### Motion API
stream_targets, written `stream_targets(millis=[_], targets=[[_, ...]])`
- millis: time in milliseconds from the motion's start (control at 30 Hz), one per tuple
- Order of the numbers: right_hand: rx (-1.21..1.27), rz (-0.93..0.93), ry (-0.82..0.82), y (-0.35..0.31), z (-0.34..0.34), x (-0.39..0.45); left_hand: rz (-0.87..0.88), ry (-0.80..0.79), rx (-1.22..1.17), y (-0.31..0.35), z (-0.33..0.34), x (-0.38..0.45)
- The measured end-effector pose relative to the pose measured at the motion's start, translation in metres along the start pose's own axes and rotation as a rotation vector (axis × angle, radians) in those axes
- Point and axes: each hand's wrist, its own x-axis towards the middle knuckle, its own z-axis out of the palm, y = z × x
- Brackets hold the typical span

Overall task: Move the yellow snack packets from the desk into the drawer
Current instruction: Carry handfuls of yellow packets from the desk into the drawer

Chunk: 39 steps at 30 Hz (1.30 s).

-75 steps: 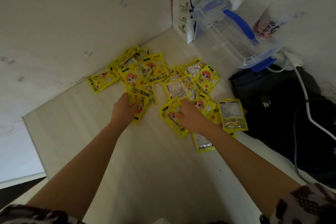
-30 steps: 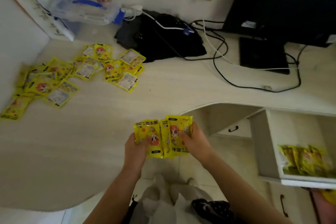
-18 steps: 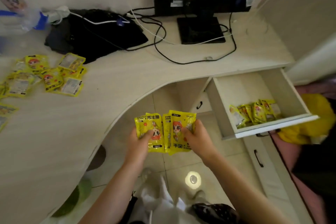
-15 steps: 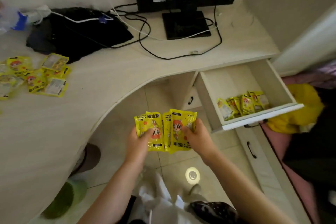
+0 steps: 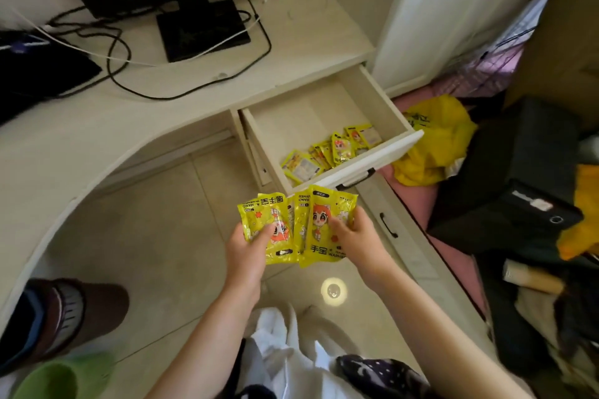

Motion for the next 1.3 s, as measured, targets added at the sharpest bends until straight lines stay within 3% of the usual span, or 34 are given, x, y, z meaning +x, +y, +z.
stream_targets(millis=[300, 833, 1133, 1300], targets=[[0.098, 0.082, 0.042, -0.010, -0.044, 0.051, -0.010, -0.066, 0.031, 0.014, 0.068, 0.037], [0.085, 0.263, 0.107, -0.080, -0.061, 0.236, -0.132, -0.062, 0.118, 0.060, 0.171, 0.197], [-0.124, 0.337, -0.030, -0.096, -0.079, 0.338, -0.293, 0.058, 0.193, 0.048, 0.231, 0.268], [-0.307, 0.284, -0.104, -0.100, -0.086, 0.397, -0.344, 0.058, 0.240, 0.040, 0.266, 0.307]])
